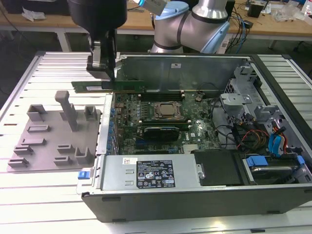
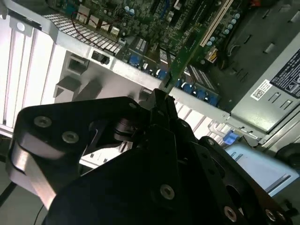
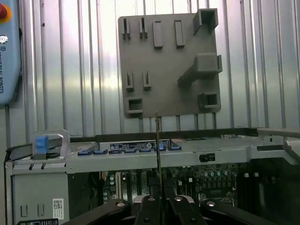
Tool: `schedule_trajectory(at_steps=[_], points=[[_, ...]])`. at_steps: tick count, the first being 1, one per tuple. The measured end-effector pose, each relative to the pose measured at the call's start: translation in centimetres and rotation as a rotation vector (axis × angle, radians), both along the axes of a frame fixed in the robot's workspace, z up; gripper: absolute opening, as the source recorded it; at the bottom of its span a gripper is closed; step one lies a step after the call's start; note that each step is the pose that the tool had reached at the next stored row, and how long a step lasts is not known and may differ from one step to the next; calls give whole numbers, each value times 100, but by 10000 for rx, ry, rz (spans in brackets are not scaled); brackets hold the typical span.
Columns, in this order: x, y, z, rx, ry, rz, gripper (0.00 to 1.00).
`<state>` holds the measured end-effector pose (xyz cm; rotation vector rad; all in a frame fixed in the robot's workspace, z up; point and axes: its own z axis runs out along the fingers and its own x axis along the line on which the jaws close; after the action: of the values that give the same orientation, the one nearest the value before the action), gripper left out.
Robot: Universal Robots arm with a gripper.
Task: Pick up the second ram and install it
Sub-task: 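Pick up the second ram and move it above second insertion slot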
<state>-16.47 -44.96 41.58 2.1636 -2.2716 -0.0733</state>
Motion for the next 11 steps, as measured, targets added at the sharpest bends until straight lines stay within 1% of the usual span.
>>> schedule_trajectory(at_steps=[3,7,11], points=[[192,15,0,-1,7,0,11],[313,24,0,0,14,0,11],[486,33,-1,0,23,1,11]])
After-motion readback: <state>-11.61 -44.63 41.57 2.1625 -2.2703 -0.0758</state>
